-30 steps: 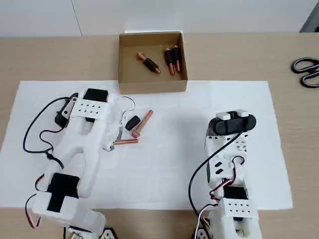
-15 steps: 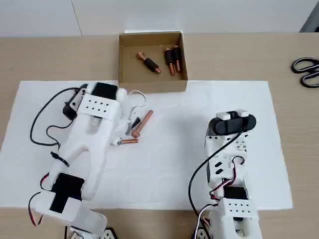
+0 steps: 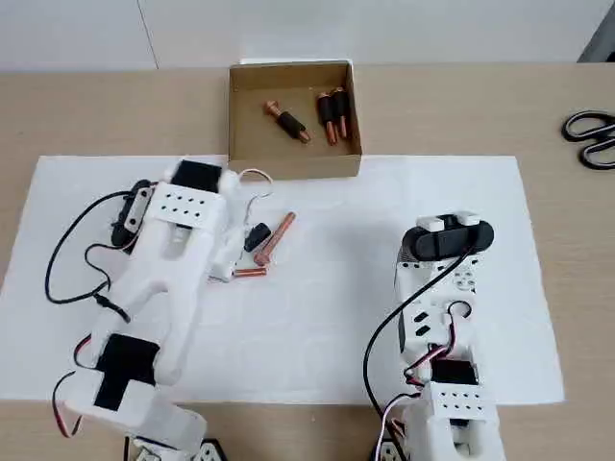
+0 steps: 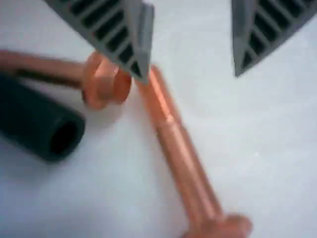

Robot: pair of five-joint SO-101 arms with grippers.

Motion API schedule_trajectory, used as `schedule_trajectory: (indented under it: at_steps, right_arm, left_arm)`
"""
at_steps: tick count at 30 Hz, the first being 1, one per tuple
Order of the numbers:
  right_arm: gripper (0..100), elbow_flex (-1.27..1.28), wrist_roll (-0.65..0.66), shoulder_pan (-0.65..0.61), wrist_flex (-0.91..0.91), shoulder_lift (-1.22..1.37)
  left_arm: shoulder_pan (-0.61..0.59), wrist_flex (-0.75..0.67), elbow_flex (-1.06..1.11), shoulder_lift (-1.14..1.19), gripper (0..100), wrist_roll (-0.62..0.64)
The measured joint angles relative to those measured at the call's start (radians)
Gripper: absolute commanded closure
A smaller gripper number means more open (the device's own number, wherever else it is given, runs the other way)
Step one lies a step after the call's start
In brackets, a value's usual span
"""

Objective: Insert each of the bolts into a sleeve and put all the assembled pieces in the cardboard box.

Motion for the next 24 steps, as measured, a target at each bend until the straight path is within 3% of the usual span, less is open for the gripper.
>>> schedule_trajectory:
  at_steps: [7, 24]
  right_arm:
    - [99.5, 0.000, 0.000, 0.000, 0.000, 0.000]
    - [99.5, 0.000, 0.000, 0.000, 0.000, 0.000]
  left_arm:
    - [-0.023, -0.173, 0.143, 0.000, 89, 0.000]
    - [-0.080, -0.193, 0.167, 0.000, 89, 0.000]
